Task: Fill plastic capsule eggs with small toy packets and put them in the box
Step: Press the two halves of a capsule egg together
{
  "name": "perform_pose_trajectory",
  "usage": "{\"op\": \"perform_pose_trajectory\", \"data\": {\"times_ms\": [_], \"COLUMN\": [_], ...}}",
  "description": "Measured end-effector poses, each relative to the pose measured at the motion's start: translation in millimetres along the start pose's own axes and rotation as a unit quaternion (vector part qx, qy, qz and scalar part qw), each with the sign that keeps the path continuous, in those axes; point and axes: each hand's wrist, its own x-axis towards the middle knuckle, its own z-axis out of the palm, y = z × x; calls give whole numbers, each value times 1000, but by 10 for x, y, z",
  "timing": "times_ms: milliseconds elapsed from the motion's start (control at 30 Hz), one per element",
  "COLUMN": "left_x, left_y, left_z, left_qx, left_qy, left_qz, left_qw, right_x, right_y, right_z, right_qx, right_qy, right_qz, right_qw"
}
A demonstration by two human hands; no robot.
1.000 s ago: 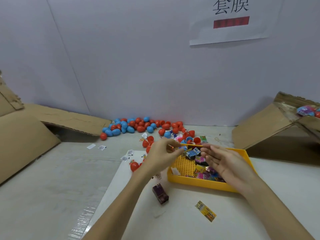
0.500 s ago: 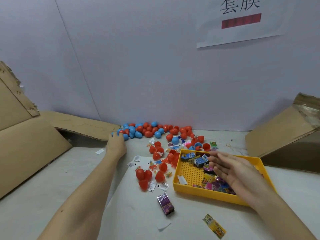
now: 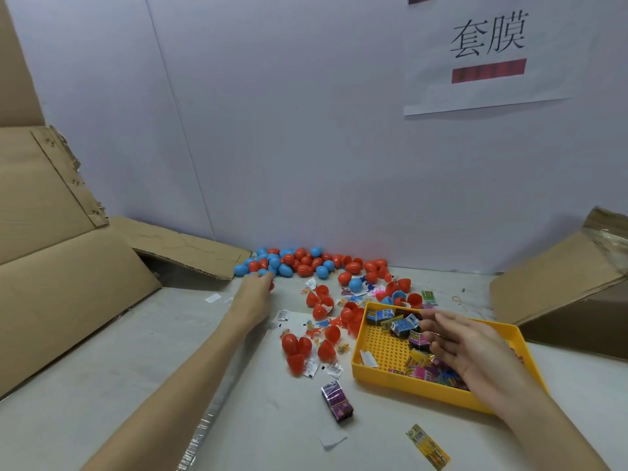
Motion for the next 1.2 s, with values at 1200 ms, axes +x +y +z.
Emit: {"op": "perform_pose_trajectory", "data": {"times_ms": [1200], "left_x": [-1253], "left_y": [1634], "left_z": [204], "left_qx": [-458], "left_qy": [53], "left_qz": [231], "left_qw": [857], "right_x": [-215], "right_y": [24], "right_z": [162], "right_qx": [-174], "right_qy": [-11], "right_qz": [-113], "right_qw": [978]}}
